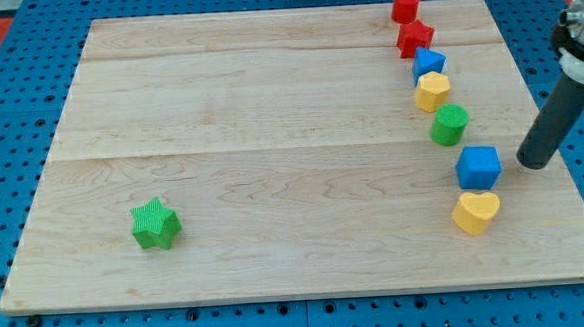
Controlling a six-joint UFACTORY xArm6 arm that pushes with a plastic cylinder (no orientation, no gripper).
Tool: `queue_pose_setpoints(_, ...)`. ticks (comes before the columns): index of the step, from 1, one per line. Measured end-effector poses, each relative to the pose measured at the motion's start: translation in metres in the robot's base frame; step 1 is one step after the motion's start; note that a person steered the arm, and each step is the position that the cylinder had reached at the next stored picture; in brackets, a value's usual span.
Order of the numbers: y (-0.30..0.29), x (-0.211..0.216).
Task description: Move your arm towards the bottom center of the board
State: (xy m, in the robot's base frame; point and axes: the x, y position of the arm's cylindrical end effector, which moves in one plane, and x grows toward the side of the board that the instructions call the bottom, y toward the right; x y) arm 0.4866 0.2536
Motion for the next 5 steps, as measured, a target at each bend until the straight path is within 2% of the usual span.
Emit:
queue_pose_setpoints(1, 0.0, 0.01)
queue_pose_setpoints(4, -0.055, 0.015)
queue_pose_setpoints(5, -0.037, 0.014)
